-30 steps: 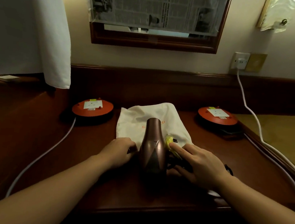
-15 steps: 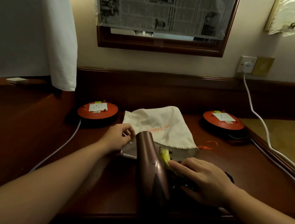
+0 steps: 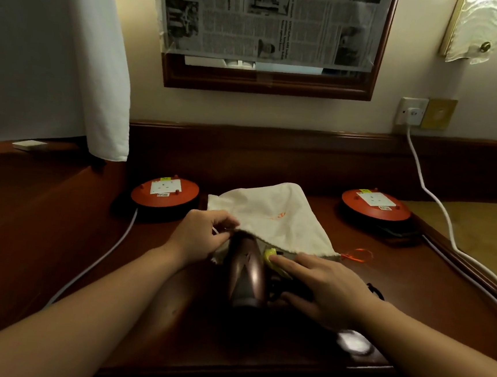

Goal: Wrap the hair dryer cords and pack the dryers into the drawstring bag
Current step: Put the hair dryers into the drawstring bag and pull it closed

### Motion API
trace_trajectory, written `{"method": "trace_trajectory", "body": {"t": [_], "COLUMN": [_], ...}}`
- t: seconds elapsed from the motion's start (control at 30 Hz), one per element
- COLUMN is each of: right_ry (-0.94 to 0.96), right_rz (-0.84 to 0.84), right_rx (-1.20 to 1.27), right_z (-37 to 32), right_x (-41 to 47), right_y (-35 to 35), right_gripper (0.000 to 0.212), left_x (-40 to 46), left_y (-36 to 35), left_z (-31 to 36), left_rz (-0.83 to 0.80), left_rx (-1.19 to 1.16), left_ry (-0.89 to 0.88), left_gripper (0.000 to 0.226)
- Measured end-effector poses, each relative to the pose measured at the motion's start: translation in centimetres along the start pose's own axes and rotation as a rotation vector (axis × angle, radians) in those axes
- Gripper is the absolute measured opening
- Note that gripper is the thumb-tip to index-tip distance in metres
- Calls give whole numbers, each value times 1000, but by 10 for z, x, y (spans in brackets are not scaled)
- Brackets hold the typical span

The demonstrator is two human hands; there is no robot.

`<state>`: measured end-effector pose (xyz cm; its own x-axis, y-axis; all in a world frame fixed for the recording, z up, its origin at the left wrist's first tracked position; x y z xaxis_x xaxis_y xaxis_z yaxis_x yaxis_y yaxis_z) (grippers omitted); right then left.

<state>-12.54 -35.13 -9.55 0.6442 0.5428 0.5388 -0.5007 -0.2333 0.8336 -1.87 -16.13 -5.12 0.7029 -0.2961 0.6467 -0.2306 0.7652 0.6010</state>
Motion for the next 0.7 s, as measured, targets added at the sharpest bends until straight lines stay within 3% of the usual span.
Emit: {"method": "trace_trajectory", "body": {"t": [0.4,0.7], "right_ry": [-357,-596], "right_rz": [-64,19], "right_rx": [-97,-1], "right_z": [10,23], "right_x": [31,21], "right_y": [-32,-27], "right_gripper": [67,60], "left_x": [-15,-22], "left_y": [-3,10], "left_z": [-6,-9], "left_rz": [-3,88], "left_rx": [-141,-51], "left_ry": [97,90], "left_gripper": [12,5]}}
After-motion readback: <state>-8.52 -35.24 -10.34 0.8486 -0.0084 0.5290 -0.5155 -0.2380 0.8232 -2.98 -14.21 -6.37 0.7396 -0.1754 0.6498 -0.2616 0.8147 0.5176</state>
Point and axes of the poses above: each hand's wrist, its own x-axis towards the middle knuckle, its own y-axis out of the back of the hand, z = x × y, the point moved 10 cm from there along x, towards the middle knuckle, and after that the axes turned 11 degrees about z, right-handed, at the moved point
